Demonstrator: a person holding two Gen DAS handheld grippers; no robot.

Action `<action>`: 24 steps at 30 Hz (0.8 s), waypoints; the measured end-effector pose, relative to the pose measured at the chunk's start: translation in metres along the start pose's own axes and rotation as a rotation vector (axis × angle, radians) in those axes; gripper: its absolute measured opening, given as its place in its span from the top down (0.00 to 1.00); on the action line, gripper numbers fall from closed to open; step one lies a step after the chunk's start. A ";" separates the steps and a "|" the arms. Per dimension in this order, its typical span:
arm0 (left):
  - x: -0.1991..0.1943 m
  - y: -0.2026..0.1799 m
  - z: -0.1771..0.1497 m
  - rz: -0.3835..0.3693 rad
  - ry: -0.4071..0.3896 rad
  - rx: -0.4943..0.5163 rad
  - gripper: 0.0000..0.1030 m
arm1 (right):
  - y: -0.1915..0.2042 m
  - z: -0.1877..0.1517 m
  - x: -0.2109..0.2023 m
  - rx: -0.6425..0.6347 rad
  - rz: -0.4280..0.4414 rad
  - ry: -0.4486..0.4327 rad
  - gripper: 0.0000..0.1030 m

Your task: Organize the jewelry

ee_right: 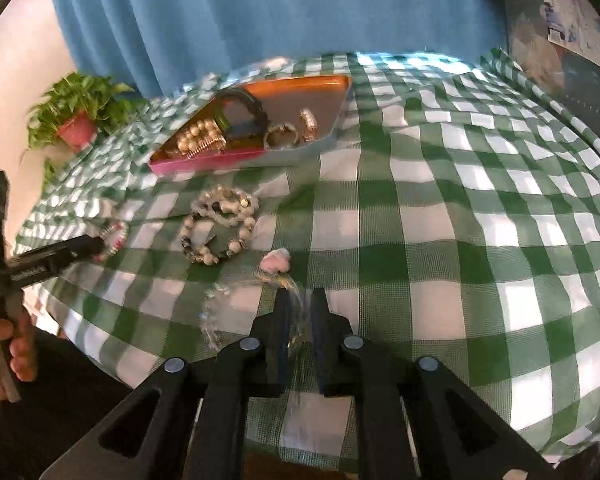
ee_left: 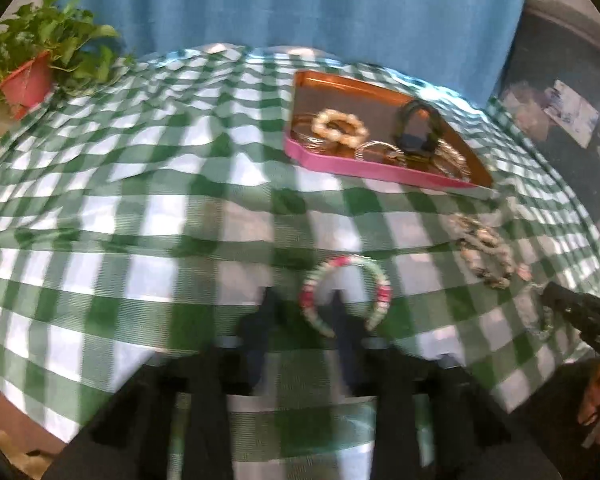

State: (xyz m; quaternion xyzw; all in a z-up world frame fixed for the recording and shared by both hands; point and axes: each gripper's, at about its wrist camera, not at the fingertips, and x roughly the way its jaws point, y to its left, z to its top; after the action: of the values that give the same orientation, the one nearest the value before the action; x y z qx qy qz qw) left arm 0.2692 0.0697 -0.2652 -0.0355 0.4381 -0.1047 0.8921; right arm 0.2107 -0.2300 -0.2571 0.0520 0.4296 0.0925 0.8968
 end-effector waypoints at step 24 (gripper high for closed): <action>-0.043 -0.001 -0.019 0.023 -0.044 0.010 0.94 | 0.030 -0.006 -0.020 -0.090 -0.081 -0.051 0.94</action>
State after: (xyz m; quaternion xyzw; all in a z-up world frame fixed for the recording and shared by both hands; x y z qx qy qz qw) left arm 0.2283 0.0782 -0.2437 -0.0285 0.4181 -0.0959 0.9029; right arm 0.1902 -0.2050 -0.2406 -0.0036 0.4038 0.0741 0.9119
